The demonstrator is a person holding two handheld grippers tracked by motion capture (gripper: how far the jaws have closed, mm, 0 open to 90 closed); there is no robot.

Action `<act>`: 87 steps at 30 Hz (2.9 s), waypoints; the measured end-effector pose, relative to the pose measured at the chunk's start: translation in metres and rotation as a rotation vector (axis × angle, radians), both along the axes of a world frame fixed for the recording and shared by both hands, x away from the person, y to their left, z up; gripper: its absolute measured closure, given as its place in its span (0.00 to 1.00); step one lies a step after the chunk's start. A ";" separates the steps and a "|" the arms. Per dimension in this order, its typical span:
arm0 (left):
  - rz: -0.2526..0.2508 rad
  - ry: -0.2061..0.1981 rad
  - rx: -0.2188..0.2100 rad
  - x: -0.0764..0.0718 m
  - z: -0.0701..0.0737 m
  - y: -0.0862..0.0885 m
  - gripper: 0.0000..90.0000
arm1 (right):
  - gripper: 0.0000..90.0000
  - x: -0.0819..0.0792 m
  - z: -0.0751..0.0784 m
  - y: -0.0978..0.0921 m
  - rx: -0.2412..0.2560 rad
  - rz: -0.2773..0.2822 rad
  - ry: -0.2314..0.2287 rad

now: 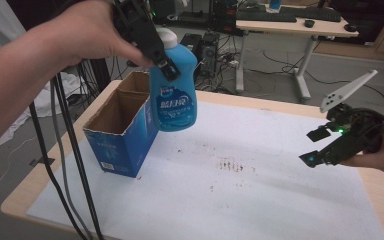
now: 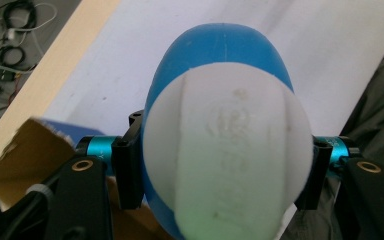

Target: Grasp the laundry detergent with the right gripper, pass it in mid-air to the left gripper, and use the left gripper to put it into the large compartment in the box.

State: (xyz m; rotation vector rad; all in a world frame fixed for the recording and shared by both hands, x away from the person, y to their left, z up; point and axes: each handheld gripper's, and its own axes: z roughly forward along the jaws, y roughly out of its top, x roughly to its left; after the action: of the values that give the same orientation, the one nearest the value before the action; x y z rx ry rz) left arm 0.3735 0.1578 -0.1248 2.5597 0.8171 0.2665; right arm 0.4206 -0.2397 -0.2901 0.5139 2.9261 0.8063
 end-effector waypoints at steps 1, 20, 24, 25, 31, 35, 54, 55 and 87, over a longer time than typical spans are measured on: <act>0.023 -0.005 -0.010 -0.001 0.002 0.006 0.43 | 0.23 0.001 0.000 -0.002 0.002 -0.005 0.000; 0.365 -0.059 -0.008 -0.003 0.012 0.090 0.43 | 0.23 0.017 -0.010 -0.020 0.008 -0.051 0.033; 0.388 -0.056 0.001 -0.002 0.007 0.096 0.43 | 0.23 0.017 -0.010 -0.021 0.013 -0.055 0.037; 0.393 -0.057 0.002 -0.002 0.006 0.097 0.43 | 0.23 0.017 -0.010 -0.022 0.012 -0.053 0.036; 0.415 -0.057 0.014 0.002 -0.006 0.101 0.43 | 0.23 0.017 -0.012 -0.026 0.004 -0.061 0.043; 0.423 -0.040 0.018 0.004 -0.017 0.104 0.43 | 0.23 0.017 -0.012 -0.029 0.006 -0.064 0.046; 0.432 0.064 0.057 0.012 -0.099 0.109 0.43 | 0.23 0.015 -0.018 -0.026 -0.015 -0.058 0.063; 0.432 0.064 0.057 0.012 -0.099 0.109 0.43 | 0.23 0.015 -0.018 -0.026 -0.015 -0.058 0.063; 0.356 0.110 0.122 0.015 -0.162 0.106 0.42 | 0.23 0.011 -0.025 -0.026 -0.024 -0.057 0.071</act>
State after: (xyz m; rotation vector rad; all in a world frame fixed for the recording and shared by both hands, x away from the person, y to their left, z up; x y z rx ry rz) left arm 0.3887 0.2641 -0.2869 2.5449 1.3384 0.2929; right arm 0.4311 -0.2661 -0.3147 0.6332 2.9664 0.7610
